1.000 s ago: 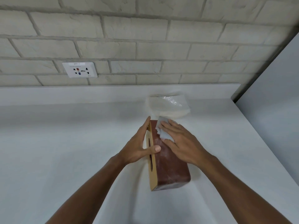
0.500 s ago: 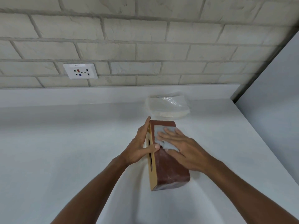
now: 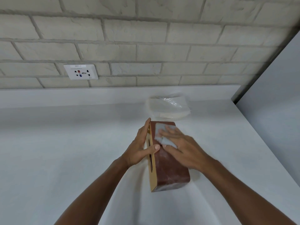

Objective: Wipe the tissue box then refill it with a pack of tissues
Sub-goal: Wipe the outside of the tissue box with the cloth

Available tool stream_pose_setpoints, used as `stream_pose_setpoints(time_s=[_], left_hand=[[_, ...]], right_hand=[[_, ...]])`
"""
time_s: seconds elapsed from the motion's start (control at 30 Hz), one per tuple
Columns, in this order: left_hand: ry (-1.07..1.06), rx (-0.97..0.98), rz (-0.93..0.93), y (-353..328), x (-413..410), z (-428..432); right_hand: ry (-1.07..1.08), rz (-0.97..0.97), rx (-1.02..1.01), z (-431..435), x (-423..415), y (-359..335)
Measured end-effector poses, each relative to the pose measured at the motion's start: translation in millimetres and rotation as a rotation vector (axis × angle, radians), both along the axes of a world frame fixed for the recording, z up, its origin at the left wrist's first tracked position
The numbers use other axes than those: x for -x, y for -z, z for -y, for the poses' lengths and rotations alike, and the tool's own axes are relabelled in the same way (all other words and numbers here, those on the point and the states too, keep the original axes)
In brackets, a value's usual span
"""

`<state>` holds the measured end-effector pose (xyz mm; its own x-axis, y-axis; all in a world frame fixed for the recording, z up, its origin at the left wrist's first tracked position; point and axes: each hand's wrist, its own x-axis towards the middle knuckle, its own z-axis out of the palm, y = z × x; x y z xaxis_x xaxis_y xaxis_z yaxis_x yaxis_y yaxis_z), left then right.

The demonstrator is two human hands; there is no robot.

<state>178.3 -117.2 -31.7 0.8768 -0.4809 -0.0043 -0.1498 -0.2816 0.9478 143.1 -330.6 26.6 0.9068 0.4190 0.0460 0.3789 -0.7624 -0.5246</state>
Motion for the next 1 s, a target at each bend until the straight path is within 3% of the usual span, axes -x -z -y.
stream_pose_setpoints(time_s=[0.07,0.2,0.27,0.33,0.47,0.63,0.83,1.0], left_hand=[[0.001,-0.004,0.006,0,0,0],[0.001,-0.013,-0.002,0,1,1],[-0.001,-0.040,0.021,-2,1,2],[-0.002,-0.112,0.132,-2,2,3],[0.022,-0.439,0.493,2,8,-7],[0.142,-0.522,0.637,-4,10,-17],[0.132,-0.482,0.576,1,11,-16],[0.116,-0.387,0.437,-3,14,-13]], right_hand=[[-0.076,0.008,-0.014,4,5,5],[0.138,-0.044,-0.014,20,-7,-7],[0.075,-0.023,0.033,10,-1,-8],[-0.015,-0.005,0.001,5,6,-1],[0.129,-0.050,-0.058,18,-5,2],[0.095,-0.014,-0.065,14,0,7],[-0.108,0.093,0.009,8,29,1],[0.140,0.082,0.037,10,21,2]])
